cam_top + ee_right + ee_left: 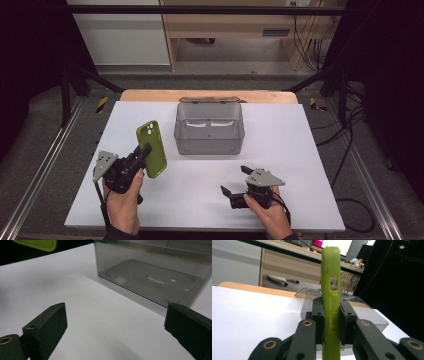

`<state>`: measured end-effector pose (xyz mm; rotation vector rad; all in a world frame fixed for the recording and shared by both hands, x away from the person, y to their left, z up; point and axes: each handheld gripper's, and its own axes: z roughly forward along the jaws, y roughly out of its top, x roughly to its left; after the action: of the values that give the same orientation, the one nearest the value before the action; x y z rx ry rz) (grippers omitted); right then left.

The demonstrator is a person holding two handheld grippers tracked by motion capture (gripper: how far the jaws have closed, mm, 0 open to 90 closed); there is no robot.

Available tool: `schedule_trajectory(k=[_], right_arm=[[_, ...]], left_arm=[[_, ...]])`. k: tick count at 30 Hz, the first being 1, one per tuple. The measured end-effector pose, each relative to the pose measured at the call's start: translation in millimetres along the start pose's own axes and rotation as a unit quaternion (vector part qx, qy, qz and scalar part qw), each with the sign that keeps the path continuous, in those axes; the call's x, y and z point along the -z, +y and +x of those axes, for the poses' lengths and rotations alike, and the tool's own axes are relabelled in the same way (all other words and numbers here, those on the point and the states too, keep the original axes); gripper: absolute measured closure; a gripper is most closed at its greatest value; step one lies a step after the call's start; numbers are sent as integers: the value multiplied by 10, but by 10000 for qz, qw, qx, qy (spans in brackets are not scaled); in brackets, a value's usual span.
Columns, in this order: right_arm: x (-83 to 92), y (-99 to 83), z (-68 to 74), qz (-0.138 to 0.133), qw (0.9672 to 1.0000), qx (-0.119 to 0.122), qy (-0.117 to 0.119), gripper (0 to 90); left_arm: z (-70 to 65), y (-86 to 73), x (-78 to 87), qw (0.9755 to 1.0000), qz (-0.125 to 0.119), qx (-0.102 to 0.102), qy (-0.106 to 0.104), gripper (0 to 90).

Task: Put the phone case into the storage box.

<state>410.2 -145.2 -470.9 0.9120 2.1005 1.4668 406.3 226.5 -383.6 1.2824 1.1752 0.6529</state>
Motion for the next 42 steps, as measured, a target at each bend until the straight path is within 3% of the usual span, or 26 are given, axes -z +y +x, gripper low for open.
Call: schedule_trajectory(k=[6, 12, 19, 26, 32, 42], right_arm=[[270, -137, -163, -320, 9982, 106, -493, 41], [430, -173, -286, -596, 9955, 125, -724, 45], [503, -191, -352, -634, 9955, -3, -708, 39], [540, -191, -364, -628, 9956, 117, -689, 39], [569, -187, -385, -674, 9963, 175, -494, 39], [601, -213, -464, -792, 9962, 141, -318, 39]], left_arm=[[-8, 80, -8, 9999, 54, -93, -17, 775], [-38, 113, -32, 9997, 148, -193, -40, 775], [-61, 118, -80, 9997, 157, -169, -81, 774], [-37, 173, -101, 9997, 202, -129, -75, 774], [-15, 214, -217, 9993, 344, 123, -113, 774], [-55, 355, -348, 9991, 384, 74, -157, 774]])
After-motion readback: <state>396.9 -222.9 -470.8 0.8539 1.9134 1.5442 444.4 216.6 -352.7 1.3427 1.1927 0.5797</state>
